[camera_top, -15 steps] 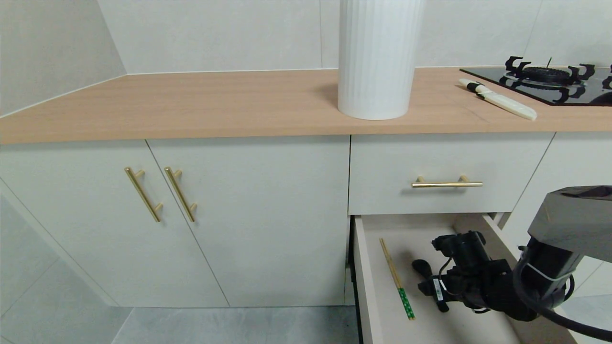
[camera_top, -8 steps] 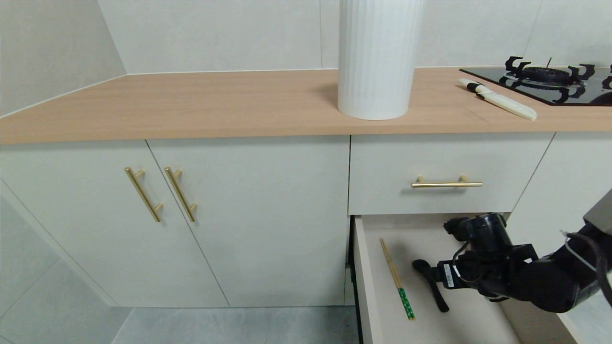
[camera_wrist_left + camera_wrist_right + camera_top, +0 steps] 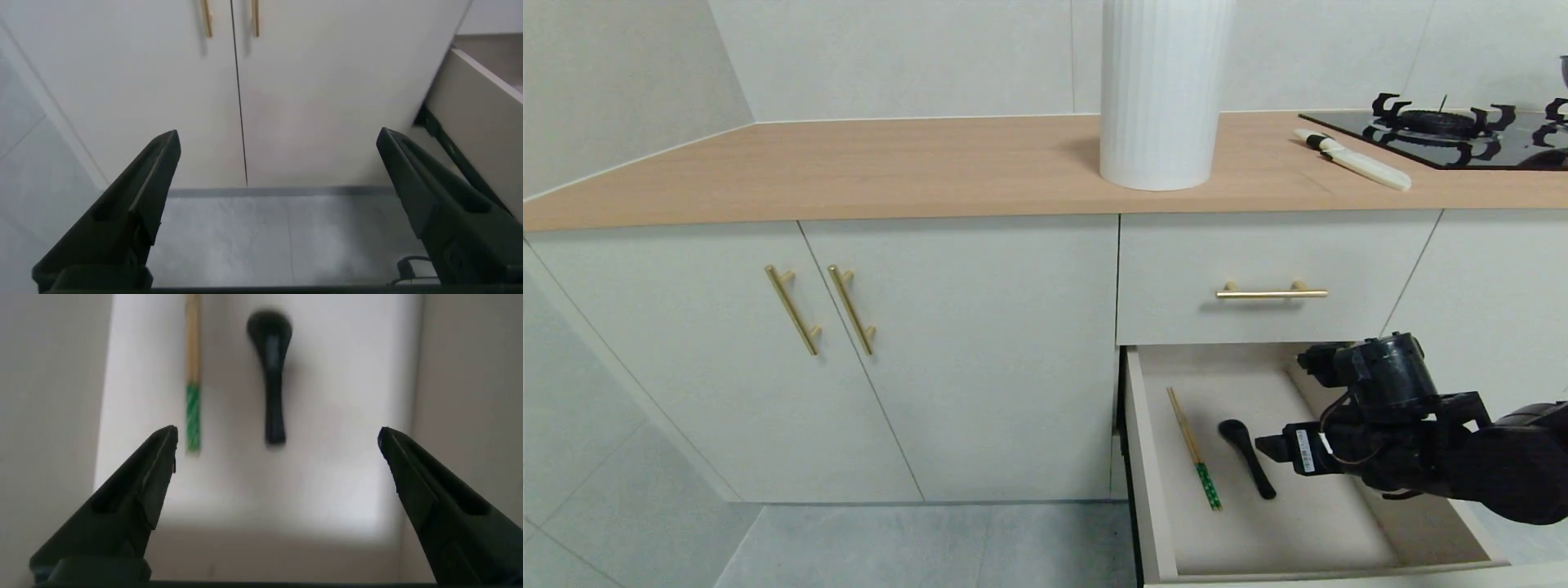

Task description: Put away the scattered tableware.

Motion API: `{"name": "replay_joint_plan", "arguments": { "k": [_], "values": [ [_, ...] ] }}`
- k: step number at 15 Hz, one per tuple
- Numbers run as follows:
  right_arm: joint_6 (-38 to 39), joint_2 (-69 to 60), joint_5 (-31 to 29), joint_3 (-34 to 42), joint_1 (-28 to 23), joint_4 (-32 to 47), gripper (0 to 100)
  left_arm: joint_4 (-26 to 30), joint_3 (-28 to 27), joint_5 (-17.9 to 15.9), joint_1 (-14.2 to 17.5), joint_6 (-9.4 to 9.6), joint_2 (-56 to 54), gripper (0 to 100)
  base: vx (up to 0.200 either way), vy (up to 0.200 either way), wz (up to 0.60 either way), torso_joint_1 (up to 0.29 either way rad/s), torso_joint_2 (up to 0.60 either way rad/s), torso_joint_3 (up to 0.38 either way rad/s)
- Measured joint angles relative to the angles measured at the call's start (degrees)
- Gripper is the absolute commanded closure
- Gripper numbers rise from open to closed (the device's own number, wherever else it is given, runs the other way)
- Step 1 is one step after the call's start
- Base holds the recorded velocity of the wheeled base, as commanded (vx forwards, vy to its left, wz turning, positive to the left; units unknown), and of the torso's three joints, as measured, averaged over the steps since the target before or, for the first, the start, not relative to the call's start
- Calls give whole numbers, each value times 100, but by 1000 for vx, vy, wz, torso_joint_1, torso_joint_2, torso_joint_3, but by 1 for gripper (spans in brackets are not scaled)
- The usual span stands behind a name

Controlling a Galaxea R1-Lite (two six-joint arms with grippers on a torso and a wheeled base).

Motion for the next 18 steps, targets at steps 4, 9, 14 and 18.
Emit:
{"name": "replay_joint_plan", "arguments": {
  "k": [4,9,14,18],
  "values": [
    [-5,-305,11,-9,59,358,0,-4,2,0,0,0,0,0,-50,0,0,-1,-1,1],
    [-2,-928,233,-135,235,1414,0,2,2,5,0,0,0,0,0,0,0,0,0,0],
    [-11,-1670,562,-401,684,2854,0,0,2,2,0,0,0,0,0,0,0,0,0,0],
    [-18,-1852,564,-467,1058,3549,0,0,0,2,0,0,0,0,0,0,0,0,0,0]
  ]
}}
